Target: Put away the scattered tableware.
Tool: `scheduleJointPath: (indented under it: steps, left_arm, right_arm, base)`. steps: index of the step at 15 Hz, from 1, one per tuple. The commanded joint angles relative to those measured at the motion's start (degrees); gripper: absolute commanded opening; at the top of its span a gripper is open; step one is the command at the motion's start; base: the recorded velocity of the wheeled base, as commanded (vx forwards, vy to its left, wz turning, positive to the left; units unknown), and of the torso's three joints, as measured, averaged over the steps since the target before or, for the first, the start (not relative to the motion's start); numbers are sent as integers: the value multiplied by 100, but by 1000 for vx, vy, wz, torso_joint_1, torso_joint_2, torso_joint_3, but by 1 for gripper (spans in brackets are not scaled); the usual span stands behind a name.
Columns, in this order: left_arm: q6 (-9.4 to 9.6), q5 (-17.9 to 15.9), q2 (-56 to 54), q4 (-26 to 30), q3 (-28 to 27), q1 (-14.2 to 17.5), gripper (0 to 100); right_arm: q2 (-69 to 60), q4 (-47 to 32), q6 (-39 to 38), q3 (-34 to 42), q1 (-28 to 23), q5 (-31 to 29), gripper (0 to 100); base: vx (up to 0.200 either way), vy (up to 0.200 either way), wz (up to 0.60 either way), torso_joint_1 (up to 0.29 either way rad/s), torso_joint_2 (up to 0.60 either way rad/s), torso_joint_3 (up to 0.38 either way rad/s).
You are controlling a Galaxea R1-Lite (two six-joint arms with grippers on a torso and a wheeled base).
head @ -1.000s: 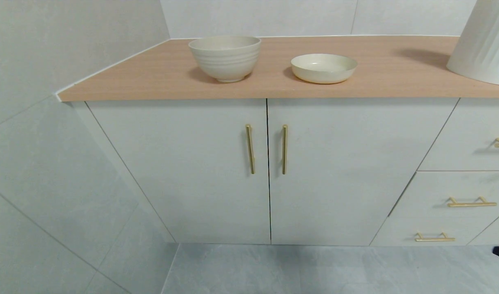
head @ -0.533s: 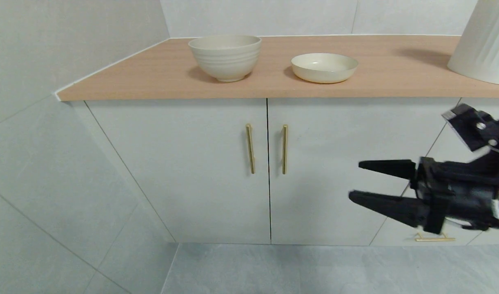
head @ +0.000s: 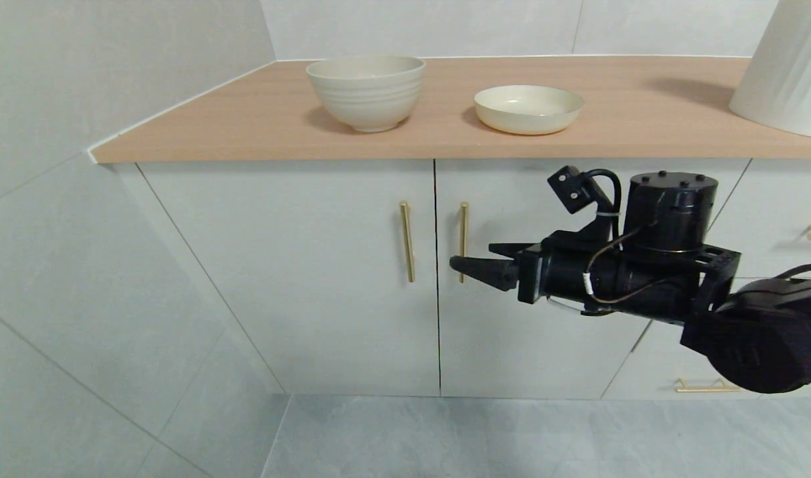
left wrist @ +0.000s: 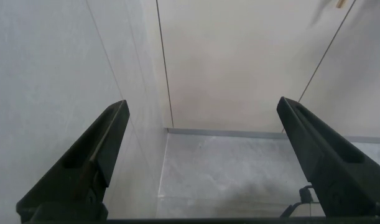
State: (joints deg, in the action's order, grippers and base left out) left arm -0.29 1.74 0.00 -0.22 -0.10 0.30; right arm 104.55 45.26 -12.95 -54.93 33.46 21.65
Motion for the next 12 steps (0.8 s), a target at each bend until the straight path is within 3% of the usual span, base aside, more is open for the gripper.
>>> scheduleJointPath:
  steps: [1, 4, 7, 12]
  left_arm:
    - [3, 1, 0, -4, 1, 5, 100]
    - [3, 1, 0, -4, 1, 5, 100]
    - [3, 1, 0, -4, 1, 5, 100]
    - [-6, 1, 0, -4, 1, 5, 100]
  right_arm:
    - [488, 176, -24, -123, 90, -179, 100]
    - [593, 396, -76, -202, 99, -223, 100]
    - [725, 545, -709, -448, 108, -416, 100]
    - [1041, 615, -788, -800, 231, -952, 100]
  base:
    - [0, 0, 0, 0, 0, 0]
    - [0, 0, 0, 0, 0, 0]
    - [0, 0, 0, 0, 0, 0]
    - [0, 0, 0, 0, 0, 0]
